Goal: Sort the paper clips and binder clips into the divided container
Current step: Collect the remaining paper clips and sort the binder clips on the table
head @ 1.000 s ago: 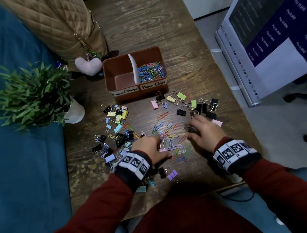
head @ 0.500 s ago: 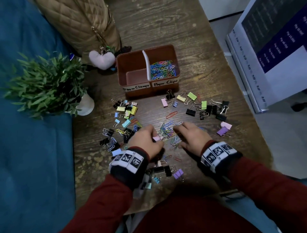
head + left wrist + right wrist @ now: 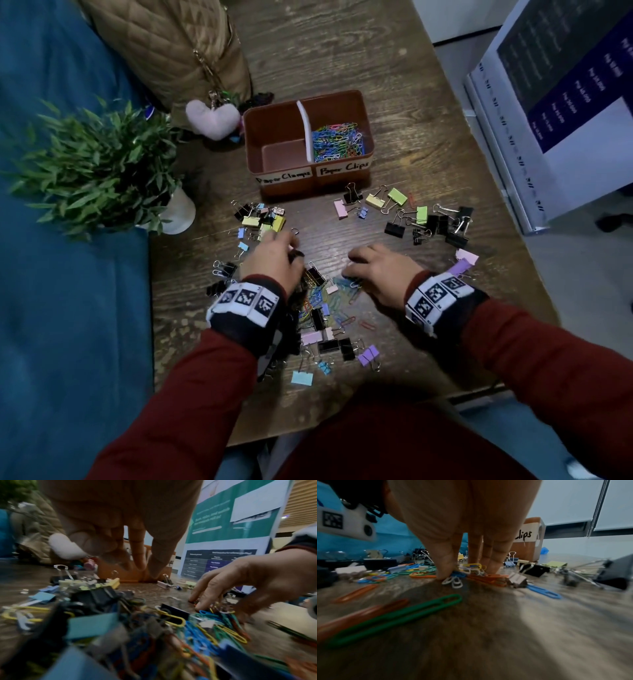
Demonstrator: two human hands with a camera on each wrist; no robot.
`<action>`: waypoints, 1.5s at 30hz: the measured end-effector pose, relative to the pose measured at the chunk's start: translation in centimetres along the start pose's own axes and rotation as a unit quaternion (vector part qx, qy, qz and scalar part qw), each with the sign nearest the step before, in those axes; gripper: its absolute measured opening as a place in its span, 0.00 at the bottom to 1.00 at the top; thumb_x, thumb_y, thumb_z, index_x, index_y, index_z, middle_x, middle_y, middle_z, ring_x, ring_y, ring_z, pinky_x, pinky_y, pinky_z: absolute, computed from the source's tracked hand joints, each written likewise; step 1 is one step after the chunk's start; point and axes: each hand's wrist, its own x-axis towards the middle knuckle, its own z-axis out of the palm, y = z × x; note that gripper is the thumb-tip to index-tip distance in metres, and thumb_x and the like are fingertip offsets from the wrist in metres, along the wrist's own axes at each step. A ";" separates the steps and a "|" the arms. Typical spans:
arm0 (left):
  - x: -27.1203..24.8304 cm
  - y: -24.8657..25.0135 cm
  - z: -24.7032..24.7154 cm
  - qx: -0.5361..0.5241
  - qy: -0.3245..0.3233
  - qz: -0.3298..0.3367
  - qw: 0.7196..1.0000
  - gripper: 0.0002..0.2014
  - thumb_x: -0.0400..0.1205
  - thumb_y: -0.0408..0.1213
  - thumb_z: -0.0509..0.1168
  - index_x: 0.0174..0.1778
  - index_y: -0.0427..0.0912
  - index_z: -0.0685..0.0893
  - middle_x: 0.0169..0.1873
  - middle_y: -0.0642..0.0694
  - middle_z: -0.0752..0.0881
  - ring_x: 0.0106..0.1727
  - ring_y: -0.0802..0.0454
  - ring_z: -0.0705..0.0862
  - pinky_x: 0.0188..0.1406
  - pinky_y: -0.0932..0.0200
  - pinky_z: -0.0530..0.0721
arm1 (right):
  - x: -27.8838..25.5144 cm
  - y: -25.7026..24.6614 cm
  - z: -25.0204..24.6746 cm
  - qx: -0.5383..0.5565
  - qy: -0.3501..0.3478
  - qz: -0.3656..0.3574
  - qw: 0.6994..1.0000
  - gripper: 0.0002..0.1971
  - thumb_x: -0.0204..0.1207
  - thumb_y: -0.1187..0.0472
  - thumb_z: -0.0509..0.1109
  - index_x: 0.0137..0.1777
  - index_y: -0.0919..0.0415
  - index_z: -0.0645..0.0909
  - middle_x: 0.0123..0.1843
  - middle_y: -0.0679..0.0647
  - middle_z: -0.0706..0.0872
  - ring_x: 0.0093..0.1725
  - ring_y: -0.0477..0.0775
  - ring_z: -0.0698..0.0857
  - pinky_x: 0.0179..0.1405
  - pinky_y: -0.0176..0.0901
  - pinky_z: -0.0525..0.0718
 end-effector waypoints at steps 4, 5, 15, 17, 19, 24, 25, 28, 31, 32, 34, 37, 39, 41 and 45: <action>-2.1 2.0 2.4 0.028 -0.068 0.110 0.991 0.09 0.79 0.47 0.65 0.54 0.53 0.81 0.54 0.53 0.80 0.58 0.51 0.79 0.58 0.52 0.81 | -3.7 0.7 1.3 0.040 0.081 -0.012 0.996 0.20 0.72 0.61 0.70 0.65 0.52 0.80 0.67 0.56 0.80 0.63 0.59 0.78 0.60 0.55 0.82; -2.4 2.2 3.0 0.041 -0.086 0.123 0.988 0.12 0.79 0.50 0.66 0.57 0.53 0.80 0.56 0.53 0.79 0.61 0.51 0.76 0.59 0.52 0.80 | -4.7 1.0 1.6 0.060 0.114 0.008 0.992 0.22 0.69 0.63 0.72 0.65 0.54 0.80 0.66 0.56 0.81 0.63 0.59 0.79 0.60 0.54 0.82; -1.9 0.2 3.5 0.117 -0.087 0.133 0.980 0.14 0.81 0.48 0.61 0.61 0.50 0.79 0.60 0.49 0.78 0.63 0.48 0.75 0.61 0.52 0.78 | -5.5 3.3 1.9 0.178 0.250 0.259 0.916 0.26 0.67 0.79 0.64 0.66 0.63 0.77 0.61 0.63 0.82 0.61 0.64 0.81 0.63 0.49 0.77; -1.9 0.2 3.4 0.118 -0.082 0.123 0.982 0.14 0.81 0.49 0.60 0.60 0.49 0.81 0.58 0.49 0.79 0.62 0.48 0.75 0.59 0.52 0.78 | -5.4 3.3 1.5 0.181 0.258 0.287 0.905 0.24 0.68 0.80 0.63 0.64 0.64 0.78 0.61 0.63 0.83 0.60 0.63 0.82 0.62 0.47 0.76; -2.0 0.2 3.4 0.120 -0.077 0.113 0.983 0.15 0.81 0.51 0.60 0.58 0.49 0.82 0.57 0.48 0.79 0.61 0.48 0.76 0.58 0.52 0.79 | -5.5 2.9 1.4 0.184 0.246 0.295 0.905 0.22 0.70 0.79 0.63 0.63 0.62 0.78 0.59 0.60 0.85 0.58 0.60 0.83 0.62 0.46 0.78; -2.1 0.3 3.2 0.121 -0.078 0.083 0.986 0.15 0.81 0.51 0.62 0.57 0.48 0.83 0.57 0.48 0.79 0.60 0.49 0.77 0.57 0.51 0.82 | -5.7 2.9 2.4 0.211 0.255 0.314 0.890 0.21 0.71 0.77 0.64 0.62 0.59 0.78 0.57 0.57 0.87 0.58 0.55 0.85 0.63 0.47 0.81; -2.2 0.4 3.3 0.116 -0.076 0.080 0.987 0.15 0.80 0.51 0.63 0.57 0.48 0.83 0.56 0.48 0.78 0.60 0.49 0.77 0.57 0.51 0.82 | -5.7 3.1 2.4 0.218 0.261 0.321 0.884 0.20 0.71 0.76 0.65 0.61 0.59 0.78 0.57 0.57 0.87 0.58 0.56 0.85 0.62 0.47 0.81; -2.2 1.0 3.4 0.102 -0.068 0.096 0.988 0.16 0.81 0.52 0.62 0.58 0.47 0.81 0.54 0.48 0.79 0.58 0.48 0.78 0.56 0.51 0.82 | -5.5 3.5 2.3 0.217 0.234 0.336 0.886 0.19 0.70 0.70 0.73 0.59 0.58 0.78 0.55 0.56 0.87 0.56 0.57 0.85 0.60 0.48 0.82; -2.2 2.5 3.4 0.078 -0.086 0.114 0.987 0.15 0.81 0.48 0.63 0.60 0.46 0.79 0.54 0.47 0.78 0.58 0.48 0.79 0.54 0.51 0.83 | -5.2 3.3 2.2 0.209 0.201 0.354 0.889 0.16 0.69 0.67 0.74 0.56 0.58 0.78 0.51 0.56 0.87 0.52 0.59 0.85 0.54 0.49 0.83; -2.3 3.1 3.5 0.065 -0.096 0.113 0.987 0.14 0.81 0.46 0.63 0.60 0.46 0.79 0.55 0.47 0.78 0.57 0.47 0.80 0.54 0.51 0.84 | -5.3 3.1 2.3 0.207 0.201 0.359 0.888 0.14 0.69 0.66 0.74 0.54 0.58 0.78 0.49 0.56 0.87 0.51 0.59 0.85 0.52 0.49 0.83; -2.4 4.1 3.8 0.044 -0.117 0.108 0.986 0.15 0.80 0.43 0.64 0.61 0.45 0.78 0.58 0.46 0.78 0.57 0.44 0.82 0.55 0.49 0.84 | -5.5 2.6 2.6 0.208 0.199 0.367 0.884 0.10 0.71 0.65 0.73 0.50 0.57 0.79 0.47 0.57 0.87 0.48 0.60 0.85 0.49 0.48 0.83; -2.6 4.9 4.6 0.028 -0.151 0.093 0.984 0.19 0.78 0.43 0.67 0.64 0.45 0.75 0.61 0.45 0.77 0.60 0.42 0.81 0.59 0.48 0.82 | -6.0 1.5 3.5 0.210 0.189 0.349 0.894 0.06 0.71 0.65 0.73 0.47 0.56 0.83 0.46 0.56 0.88 0.46 0.58 0.86 0.49 0.42 0.81; -2.6 5.4 5.1 0.013 -0.164 0.089 0.982 0.21 0.79 0.43 0.67 0.66 0.44 0.74 0.63 0.44 0.76 0.61 0.42 0.80 0.62 0.48 0.81 | -6.0 0.8 3.8 0.224 0.173 0.323 0.903 0.06 0.72 0.66 0.72 0.46 0.55 0.84 0.45 0.54 0.88 0.46 0.55 0.86 0.48 0.37 0.78; -2.6 5.9 5.4 -0.002 -0.159 0.093 0.983 0.20 0.81 0.44 0.64 0.68 0.43 0.74 0.64 0.42 0.75 0.62 0.41 0.80 0.62 0.49 0.79 | -5.4 0.4 3.5 0.236 0.152 0.289 0.915 0.06 0.72 0.67 0.72 0.47 0.57 0.85 0.46 0.54 0.88 0.48 0.54 0.85 0.48 0.35 0.76; -2.6 6.6 5.9 -0.017 -0.159 0.093 0.983 0.24 0.80 0.53 0.63 0.68 0.43 0.74 0.63 0.43 0.75 0.61 0.41 0.80 0.61 0.48 0.80 | -3.7 -0.1 1.9 0.261 0.128 0.234 0.928 0.11 0.73 0.71 0.67 0.51 0.57 0.85 0.49 0.55 0.89 0.51 0.54 0.85 0.51 0.36 0.77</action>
